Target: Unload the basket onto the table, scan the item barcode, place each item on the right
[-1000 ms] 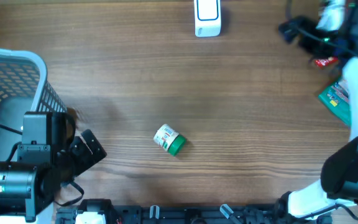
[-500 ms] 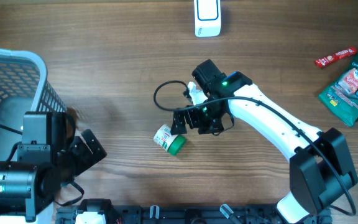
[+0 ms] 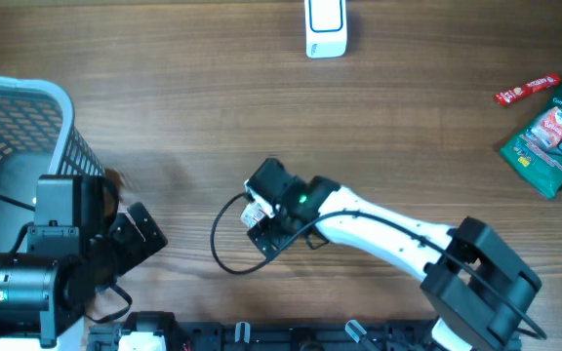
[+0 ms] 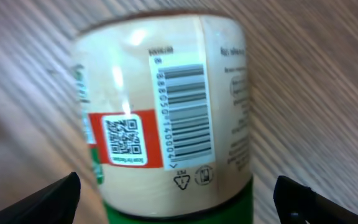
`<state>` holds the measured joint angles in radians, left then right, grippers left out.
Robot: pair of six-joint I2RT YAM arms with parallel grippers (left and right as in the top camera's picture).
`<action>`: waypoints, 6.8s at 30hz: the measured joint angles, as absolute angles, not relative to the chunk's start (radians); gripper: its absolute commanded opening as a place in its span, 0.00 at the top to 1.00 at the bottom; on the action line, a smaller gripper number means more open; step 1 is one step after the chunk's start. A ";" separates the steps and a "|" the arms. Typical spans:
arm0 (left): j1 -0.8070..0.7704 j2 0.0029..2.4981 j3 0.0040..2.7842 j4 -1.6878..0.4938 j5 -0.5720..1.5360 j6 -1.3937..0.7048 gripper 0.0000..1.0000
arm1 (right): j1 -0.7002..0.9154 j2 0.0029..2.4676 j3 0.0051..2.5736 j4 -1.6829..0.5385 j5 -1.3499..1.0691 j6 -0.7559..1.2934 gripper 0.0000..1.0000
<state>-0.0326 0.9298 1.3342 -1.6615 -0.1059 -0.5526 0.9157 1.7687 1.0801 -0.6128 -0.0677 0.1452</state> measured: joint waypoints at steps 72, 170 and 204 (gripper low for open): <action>-0.033 0.930 1.334 -1.661 -0.106 -0.553 0.00 | 0.690 1.407 0.960 -0.717 0.088 0.332 0.00; -0.033 0.930 1.334 -1.661 -0.106 -0.553 0.00 | 0.629 1.523 1.458 -0.826 0.247 0.513 0.63; -0.033 0.930 1.334 -1.662 -0.105 -0.553 0.00 | 0.710 1.080 0.864 -0.334 0.472 0.507 0.01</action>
<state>-0.0326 0.9298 1.3342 -1.6615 -0.1055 -0.5526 0.7101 1.0801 0.8642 -0.3340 0.4721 0.5068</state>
